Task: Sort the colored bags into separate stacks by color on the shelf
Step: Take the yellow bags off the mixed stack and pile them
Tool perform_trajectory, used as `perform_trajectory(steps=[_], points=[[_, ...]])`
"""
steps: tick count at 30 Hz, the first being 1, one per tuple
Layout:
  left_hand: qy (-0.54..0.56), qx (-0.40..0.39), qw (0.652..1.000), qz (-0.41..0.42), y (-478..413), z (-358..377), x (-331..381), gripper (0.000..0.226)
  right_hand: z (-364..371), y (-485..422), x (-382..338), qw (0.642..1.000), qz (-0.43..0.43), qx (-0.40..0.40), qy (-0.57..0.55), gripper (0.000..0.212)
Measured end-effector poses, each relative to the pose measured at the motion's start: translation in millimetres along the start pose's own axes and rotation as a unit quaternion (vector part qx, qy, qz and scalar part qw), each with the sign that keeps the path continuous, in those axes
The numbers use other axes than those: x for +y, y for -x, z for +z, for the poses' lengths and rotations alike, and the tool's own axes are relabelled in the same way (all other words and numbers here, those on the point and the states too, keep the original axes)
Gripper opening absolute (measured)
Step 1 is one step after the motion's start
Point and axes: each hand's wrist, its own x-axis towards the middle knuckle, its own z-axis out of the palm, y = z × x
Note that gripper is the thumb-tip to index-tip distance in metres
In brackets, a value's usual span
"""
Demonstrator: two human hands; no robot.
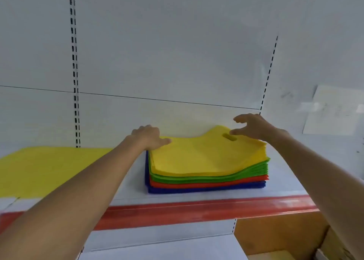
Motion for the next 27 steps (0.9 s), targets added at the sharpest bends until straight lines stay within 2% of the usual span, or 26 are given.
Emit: perform_trajectory(steps=[4,7,14,20,25,27], points=[[-0.029,-0.045,0.997,-0.058,-9,12,13,0.073,8,-9,20,0.997,0.03,-0.059,0.036,0.07],[-0.015,-0.083,0.995,-0.062,-17,22,20,0.072,16,-22,32,0.992,0.054,-0.103,0.053,0.078],[-0.028,-0.089,0.993,-0.073,-20,25,26,0.061,25,-31,33,0.99,0.02,-0.119,0.07,0.069],[-0.047,-0.009,0.998,-0.039,-16,23,33,0.038,25,-31,29,0.992,-0.015,-0.095,0.083,0.057],[0.023,0.034,0.999,-0.02,-10,19,38,0.039,28,-31,26,0.995,-0.028,-0.049,0.079,0.055],[0.052,0.039,0.998,-0.016,-9,17,38,0.016,29,-31,26,0.996,-0.034,-0.039,0.076,0.053]])
